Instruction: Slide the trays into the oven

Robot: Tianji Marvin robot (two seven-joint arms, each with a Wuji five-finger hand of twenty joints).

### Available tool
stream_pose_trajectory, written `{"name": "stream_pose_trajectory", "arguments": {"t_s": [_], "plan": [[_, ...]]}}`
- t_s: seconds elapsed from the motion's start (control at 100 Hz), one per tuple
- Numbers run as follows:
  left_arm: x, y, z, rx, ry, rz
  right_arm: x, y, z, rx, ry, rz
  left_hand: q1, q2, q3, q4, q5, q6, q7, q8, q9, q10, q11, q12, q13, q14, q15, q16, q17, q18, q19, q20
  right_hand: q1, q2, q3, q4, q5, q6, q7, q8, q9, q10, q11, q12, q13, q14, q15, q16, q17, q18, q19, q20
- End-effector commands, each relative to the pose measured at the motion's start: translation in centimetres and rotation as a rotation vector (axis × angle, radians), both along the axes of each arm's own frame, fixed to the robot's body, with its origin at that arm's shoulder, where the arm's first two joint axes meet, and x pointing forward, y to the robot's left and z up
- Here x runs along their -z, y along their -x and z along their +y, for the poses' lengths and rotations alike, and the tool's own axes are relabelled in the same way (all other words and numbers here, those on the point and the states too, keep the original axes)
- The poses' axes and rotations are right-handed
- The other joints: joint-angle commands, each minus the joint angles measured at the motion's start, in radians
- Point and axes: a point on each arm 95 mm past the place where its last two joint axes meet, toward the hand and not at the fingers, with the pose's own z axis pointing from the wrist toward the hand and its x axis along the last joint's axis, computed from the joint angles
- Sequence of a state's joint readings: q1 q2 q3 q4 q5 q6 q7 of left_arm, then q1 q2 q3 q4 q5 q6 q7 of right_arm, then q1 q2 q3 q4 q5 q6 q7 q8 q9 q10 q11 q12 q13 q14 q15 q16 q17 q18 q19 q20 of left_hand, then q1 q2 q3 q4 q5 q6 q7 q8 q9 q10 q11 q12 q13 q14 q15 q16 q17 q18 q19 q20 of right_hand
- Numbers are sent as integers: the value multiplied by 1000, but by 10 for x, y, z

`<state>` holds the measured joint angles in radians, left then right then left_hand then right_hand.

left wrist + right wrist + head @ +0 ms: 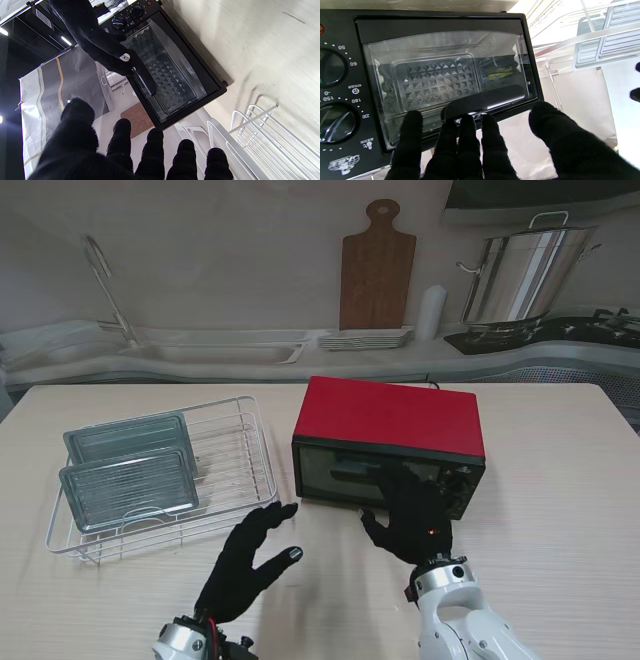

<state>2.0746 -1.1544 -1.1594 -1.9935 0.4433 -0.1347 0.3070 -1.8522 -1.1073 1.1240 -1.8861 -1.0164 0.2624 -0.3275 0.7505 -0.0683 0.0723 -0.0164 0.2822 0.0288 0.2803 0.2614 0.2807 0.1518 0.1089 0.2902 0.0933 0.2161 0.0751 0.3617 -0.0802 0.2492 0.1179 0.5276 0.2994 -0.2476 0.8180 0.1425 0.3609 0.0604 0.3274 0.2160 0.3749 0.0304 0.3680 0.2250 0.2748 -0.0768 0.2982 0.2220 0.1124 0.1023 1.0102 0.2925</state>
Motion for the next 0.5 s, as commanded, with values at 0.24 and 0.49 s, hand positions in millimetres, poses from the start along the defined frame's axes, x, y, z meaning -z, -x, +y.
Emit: {"name": "stream_pose_trajectory", "arguments": {"t_s": [0.24,0.49], "plan": [[-3,6,-1,-12,7,-3,10,20,1,-31,-27,49,16,7,-5,31,18,9,-9,19,23,-1,-10,13,5,-2,-6,10,-16,3,1,27,-44,18,-27,42,37,18,5,-3,74,58,33,14,67,67,41,31,6,9,29,17],[-5,10,2,-30,12,-16,14,32,-3,-51,-40,67,16,6,-5,31,20,9,-8,19,25,-2,-10,13,6,-2,-6,10,-16,3,3,29,-44,22,-30,42,39,16,1,-3,77,57,26,13,69,66,39,31,6,9,27,17]]}}
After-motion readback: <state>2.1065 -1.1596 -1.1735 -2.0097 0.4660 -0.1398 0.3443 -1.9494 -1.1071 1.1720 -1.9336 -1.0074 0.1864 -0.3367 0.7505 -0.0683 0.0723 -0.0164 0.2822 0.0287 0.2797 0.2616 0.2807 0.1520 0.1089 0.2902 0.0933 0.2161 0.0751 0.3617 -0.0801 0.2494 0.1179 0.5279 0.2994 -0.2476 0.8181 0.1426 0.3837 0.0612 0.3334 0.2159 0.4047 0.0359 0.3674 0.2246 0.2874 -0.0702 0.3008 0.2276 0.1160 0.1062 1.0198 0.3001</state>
